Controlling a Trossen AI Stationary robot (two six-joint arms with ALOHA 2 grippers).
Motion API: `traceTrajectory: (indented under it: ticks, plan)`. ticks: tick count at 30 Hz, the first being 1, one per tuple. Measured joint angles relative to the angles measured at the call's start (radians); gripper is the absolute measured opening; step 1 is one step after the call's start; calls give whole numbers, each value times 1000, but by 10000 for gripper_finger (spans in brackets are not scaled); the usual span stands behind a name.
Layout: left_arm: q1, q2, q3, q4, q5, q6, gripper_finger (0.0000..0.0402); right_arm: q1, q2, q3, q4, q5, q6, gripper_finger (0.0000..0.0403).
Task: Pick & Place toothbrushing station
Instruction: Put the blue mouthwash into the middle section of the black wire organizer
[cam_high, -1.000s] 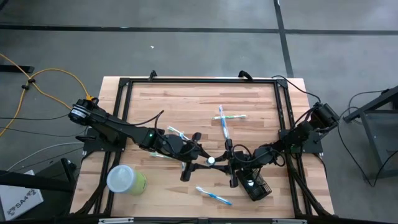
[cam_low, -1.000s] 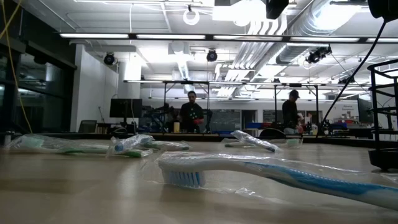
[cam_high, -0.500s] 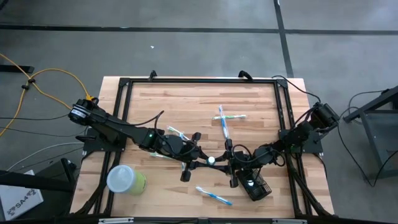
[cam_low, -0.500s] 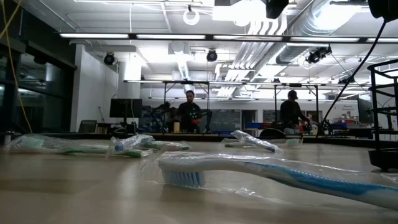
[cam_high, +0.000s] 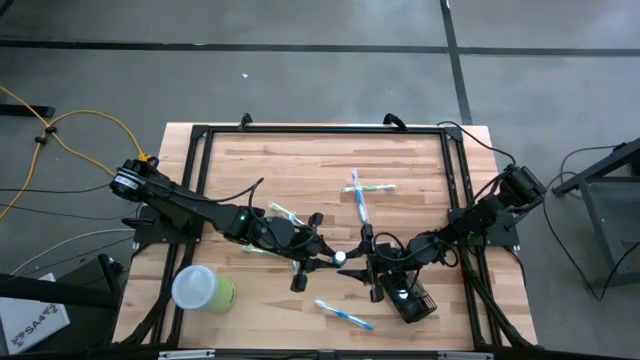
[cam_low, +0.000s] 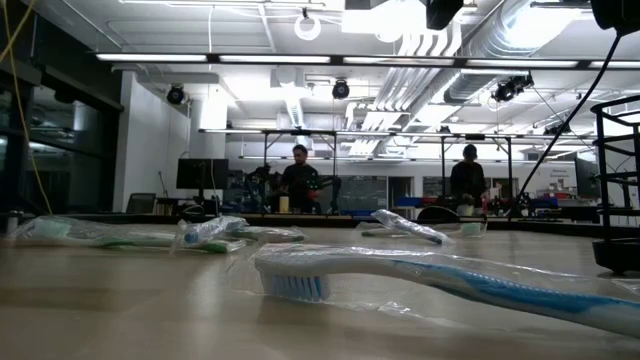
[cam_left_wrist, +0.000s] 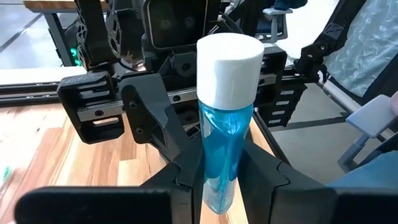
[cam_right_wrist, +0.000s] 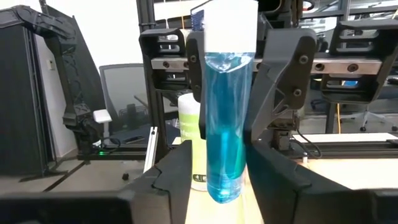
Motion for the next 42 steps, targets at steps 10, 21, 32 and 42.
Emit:
traceTrajectory:
  ticks: [10,21,32,42]
  plan:
    - [-1,0,0,-54,0,-69,70,0,0,0,-52,3,28,197]
    - [-38,0,-1,-185,4,-177,69,-3,0,1,-214,54,116,209]
    - [-40,7,-1,-350,74,-399,69,-65,-91,2,-437,-145,341,208]
    - [-6,59,-2,-361,185,-449,69,-176,-89,49,-505,-394,413,207]
